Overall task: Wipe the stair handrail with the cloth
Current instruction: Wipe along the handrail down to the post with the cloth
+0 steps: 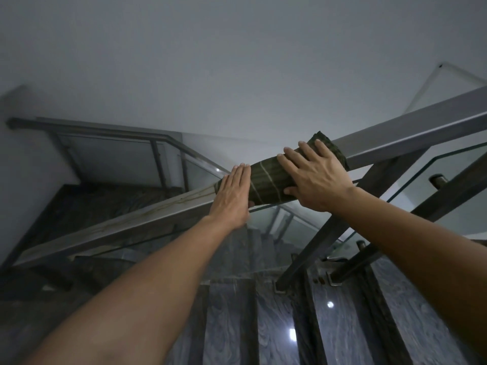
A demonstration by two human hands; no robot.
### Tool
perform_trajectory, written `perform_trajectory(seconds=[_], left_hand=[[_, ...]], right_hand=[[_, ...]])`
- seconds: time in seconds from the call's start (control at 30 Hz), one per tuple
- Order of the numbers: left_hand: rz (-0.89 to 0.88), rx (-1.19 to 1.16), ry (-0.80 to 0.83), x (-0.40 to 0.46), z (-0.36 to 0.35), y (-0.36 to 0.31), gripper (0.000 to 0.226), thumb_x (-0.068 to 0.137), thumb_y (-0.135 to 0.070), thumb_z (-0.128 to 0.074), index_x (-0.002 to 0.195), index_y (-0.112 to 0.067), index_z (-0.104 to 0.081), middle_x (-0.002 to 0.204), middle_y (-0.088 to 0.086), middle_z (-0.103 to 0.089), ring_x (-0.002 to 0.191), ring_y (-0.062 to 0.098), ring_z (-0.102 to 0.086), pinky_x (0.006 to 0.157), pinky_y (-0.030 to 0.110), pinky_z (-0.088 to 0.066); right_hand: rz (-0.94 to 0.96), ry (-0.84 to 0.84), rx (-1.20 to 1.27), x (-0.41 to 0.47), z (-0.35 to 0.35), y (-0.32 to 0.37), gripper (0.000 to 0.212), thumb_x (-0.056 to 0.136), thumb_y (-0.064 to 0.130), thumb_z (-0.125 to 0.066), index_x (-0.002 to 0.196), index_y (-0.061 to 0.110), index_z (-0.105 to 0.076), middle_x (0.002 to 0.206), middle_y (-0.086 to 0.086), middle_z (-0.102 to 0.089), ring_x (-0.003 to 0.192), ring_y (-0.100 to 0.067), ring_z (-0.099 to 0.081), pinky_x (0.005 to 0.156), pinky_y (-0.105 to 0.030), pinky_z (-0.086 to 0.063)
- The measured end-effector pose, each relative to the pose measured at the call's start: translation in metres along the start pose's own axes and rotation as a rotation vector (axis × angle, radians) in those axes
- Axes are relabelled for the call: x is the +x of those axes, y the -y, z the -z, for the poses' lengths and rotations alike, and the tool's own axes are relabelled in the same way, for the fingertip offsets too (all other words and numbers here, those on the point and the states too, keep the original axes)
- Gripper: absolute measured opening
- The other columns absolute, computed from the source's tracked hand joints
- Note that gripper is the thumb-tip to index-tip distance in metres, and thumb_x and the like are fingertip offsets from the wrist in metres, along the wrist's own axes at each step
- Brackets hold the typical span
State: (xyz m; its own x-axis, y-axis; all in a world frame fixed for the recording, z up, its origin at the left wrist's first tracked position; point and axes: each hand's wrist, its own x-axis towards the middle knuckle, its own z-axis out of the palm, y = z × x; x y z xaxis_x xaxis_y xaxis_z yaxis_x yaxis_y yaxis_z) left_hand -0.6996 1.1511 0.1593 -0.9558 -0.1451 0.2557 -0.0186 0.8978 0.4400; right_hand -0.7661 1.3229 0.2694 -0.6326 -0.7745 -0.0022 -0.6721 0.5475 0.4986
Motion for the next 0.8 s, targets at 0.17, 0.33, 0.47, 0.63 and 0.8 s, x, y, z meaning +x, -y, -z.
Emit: perform_trajectory(seconds=[0.17,0.33,0.47,0.63,0.8], left_hand=[[0.018,0.007,0.025,-0.009,-0.002,0.030,0.096,0.083,-0.011,-0.065,0.150,-0.011,0.002,0.161,0.010,-0.003,0.148,0.021,0.002,0.120,0.039,0.002],[0.050,-0.006,0.033,-0.020,-0.003,0.060,0.098,0.080,-0.005,-0.066,0.151,-0.014,0.001,0.161,0.007,-0.003,0.148,0.020,0.004,0.121,0.042,0.002],[0.056,-0.015,0.034,-0.029,-0.002,0.082,0.096,0.078,-0.005,-0.067,0.150,-0.013,-0.003,0.160,0.007,-0.009,0.148,0.021,-0.001,0.121,0.045,-0.003],[0.044,-0.002,-0.003,-0.044,-0.003,0.117,0.093,0.078,-0.009,-0.069,0.149,-0.011,-0.009,0.157,0.009,-0.020,0.147,0.024,-0.011,0.121,0.044,-0.007],[0.047,0.019,-0.032,-0.060,-0.009,0.164,0.094,0.077,-0.008,-0.071,0.149,-0.009,-0.010,0.157,0.010,-0.021,0.147,0.023,-0.012,0.121,0.041,-0.006]], right_hand=[[0.006,0.008,0.001,0.014,-0.005,0.029,0.079,0.089,0.058,-0.040,0.148,0.013,-0.015,0.156,-0.014,-0.024,0.143,-0.038,-0.018,0.117,-0.056,-0.012],[0.016,0.002,0.004,0.029,-0.009,0.059,0.078,0.088,0.058,-0.043,0.147,0.012,-0.019,0.153,-0.015,-0.029,0.141,-0.039,-0.022,0.115,-0.057,-0.015],[0.017,-0.004,-0.003,0.039,-0.013,0.082,0.077,0.088,0.057,-0.041,0.146,0.011,-0.020,0.152,-0.015,-0.030,0.140,-0.040,-0.024,0.115,-0.057,-0.015],[0.050,-0.010,-0.006,0.055,-0.016,0.115,0.076,0.088,0.057,-0.041,0.144,0.010,-0.022,0.148,-0.016,-0.035,0.135,-0.040,-0.031,0.113,-0.057,-0.018],[0.067,-0.022,-0.010,0.076,-0.021,0.159,0.074,0.086,0.056,-0.044,0.140,0.008,-0.028,0.138,-0.017,-0.044,0.125,-0.040,-0.040,0.110,-0.057,-0.024]])
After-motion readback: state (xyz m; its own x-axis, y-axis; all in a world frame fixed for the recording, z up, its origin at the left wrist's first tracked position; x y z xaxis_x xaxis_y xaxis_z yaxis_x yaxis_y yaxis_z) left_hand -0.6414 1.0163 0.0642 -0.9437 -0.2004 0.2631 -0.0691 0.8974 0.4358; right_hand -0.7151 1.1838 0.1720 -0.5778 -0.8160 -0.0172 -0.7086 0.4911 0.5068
